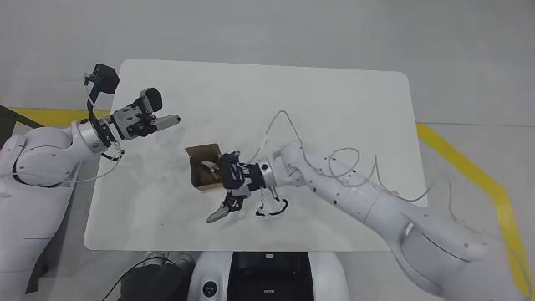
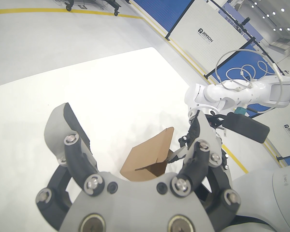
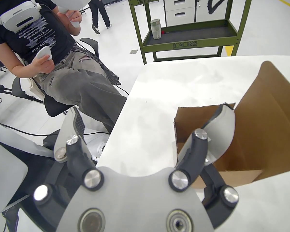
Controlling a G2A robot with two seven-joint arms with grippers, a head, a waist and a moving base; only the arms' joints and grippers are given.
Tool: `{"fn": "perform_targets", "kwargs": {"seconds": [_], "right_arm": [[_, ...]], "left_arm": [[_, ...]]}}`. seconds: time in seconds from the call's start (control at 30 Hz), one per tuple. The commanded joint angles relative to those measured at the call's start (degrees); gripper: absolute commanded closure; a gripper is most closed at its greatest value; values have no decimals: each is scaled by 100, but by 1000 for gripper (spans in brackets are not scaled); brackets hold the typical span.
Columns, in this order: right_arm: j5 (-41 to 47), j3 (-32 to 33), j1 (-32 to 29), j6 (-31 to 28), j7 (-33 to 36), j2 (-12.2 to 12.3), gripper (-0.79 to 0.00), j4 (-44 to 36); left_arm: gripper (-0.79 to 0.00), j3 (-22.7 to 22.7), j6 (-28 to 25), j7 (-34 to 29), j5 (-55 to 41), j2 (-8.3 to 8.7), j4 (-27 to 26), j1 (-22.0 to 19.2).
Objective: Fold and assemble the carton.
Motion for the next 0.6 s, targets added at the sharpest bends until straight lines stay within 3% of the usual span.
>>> {"fn": "perform_targets", "kwargs": {"seconds": [0.0,0.27,0.43,0.57], "right_arm": [[-26,-5,39,0,-127,-11,-785,8],[-245,88,77,0,-513,145,-785,-75],[-367,347,-46,0,-585,385,-785,-245],[-567,713,-247,81,-642,632,-785,-499]], "left_arm": [[-785,0,0,0,0,0,0,0],[-785,0,0,0,0,0,0,0],[-785,-34,51,23,25,-2,14,67],[-785,-247,-225,-189,-236,27,242,267]]}}
